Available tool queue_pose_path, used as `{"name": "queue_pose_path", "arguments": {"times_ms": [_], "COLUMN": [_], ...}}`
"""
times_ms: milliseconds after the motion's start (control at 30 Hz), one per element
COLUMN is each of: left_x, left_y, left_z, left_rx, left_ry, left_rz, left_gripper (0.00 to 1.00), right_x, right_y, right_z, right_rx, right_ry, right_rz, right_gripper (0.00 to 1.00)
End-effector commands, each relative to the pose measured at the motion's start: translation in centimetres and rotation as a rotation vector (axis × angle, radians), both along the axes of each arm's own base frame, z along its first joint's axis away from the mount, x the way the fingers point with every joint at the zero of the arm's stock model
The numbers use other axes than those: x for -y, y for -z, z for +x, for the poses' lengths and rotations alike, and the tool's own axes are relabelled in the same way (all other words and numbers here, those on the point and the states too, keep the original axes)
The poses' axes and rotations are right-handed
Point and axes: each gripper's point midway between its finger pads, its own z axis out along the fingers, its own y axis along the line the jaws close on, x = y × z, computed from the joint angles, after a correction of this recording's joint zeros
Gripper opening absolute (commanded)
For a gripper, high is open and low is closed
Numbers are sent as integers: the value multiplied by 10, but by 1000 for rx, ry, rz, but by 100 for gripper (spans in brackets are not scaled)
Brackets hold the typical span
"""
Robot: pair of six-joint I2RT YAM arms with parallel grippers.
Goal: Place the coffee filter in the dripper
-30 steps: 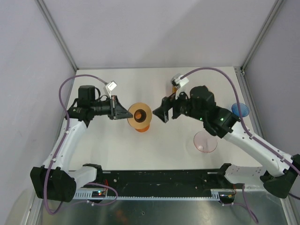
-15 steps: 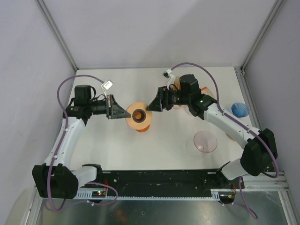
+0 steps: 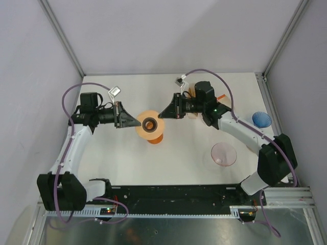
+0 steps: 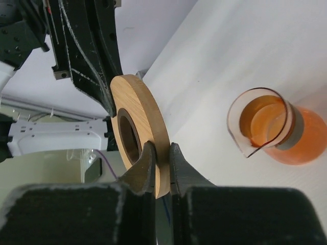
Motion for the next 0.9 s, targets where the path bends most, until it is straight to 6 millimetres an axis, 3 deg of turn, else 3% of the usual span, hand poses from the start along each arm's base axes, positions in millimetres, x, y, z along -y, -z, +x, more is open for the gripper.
{"name": "queue_pose_path", "arguments": {"times_ms": [0, 267, 433, 867], "left_x": [-18, -26, -24, -33], "left_y": [25, 76, 93, 131], "left_z": [50, 73, 81, 104], "left_rx": [-63, -209, -254, -304], "left_ry": [-184, -244, -238, -268], "left_rz": [116, 201, 226, 318], "left_gripper": [0, 0, 0, 0], "right_x": [-15, -20, -20, -21], "right_y": [14, 45, 59, 73], "right_z": [12, 47, 58, 82], "right_rx": [-97, -167, -184, -156], "right_ry": [30, 122, 158, 223], "right_rz": [16, 14, -6, -98], "right_gripper": [0, 0, 0, 0]}}
